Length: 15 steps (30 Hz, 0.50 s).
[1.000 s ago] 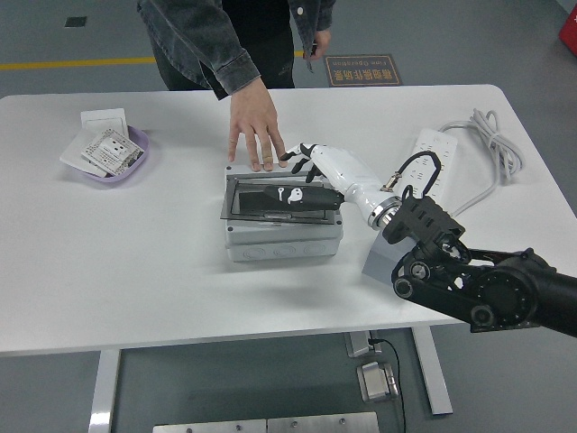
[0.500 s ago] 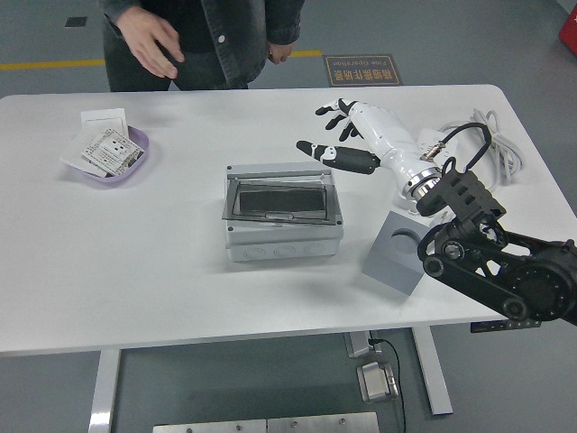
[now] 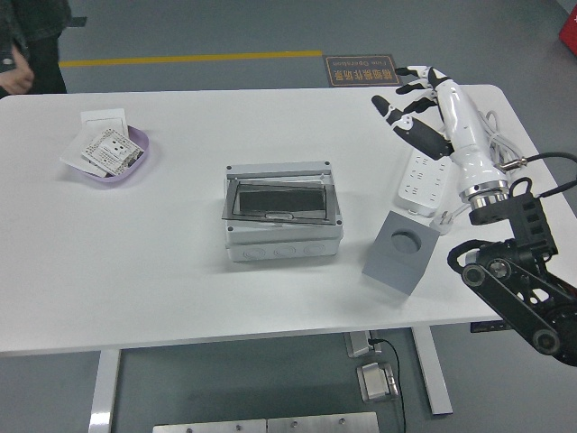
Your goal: Pick up the cylinder from the cube,place it in the box,flap close box
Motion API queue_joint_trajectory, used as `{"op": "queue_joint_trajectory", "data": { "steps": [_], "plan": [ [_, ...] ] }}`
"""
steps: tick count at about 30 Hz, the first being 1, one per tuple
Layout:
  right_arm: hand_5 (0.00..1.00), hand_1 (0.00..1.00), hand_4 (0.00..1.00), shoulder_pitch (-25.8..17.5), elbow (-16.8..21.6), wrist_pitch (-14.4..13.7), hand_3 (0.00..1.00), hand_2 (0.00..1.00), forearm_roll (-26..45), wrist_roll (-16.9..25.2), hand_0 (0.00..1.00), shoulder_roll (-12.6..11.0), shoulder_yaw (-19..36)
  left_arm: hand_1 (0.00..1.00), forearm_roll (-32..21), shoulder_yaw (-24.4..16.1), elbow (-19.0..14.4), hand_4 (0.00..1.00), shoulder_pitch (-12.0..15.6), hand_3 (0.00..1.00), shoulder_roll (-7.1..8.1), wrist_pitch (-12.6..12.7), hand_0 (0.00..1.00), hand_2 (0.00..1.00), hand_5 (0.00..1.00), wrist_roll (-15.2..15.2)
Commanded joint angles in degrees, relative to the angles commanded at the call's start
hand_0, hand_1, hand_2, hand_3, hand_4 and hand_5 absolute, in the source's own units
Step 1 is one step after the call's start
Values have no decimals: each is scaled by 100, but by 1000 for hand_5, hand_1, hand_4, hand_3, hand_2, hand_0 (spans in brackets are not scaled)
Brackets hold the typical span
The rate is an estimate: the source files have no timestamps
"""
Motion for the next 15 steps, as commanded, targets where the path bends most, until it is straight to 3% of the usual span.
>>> {"op": "queue_joint_trajectory", "data": {
  "steps": [7,10,11,15],
  "plan": [
    [839,464,954,-869,-179,-27,729,610,1085,885,481,50,1165,705,62,-80,0,707,4,632,-4,9,673,632,183,-6],
    [839,464,954,-1106,-248,149,729,610,1727,1302,481,71,1578,705,70,-98,0,707,8,632,-10,9,673,632,183,-8],
    [837,553,959,-1158,-263,217,728,626,1967,1443,564,77,1707,705,78,-111,0,706,9,632,-12,9,674,632,183,-7],
    [837,553,959,-1268,-286,467,728,626,2814,1879,564,89,2052,705,68,-111,0,706,17,632,-16,13,674,632,183,-19]
  ]
}}
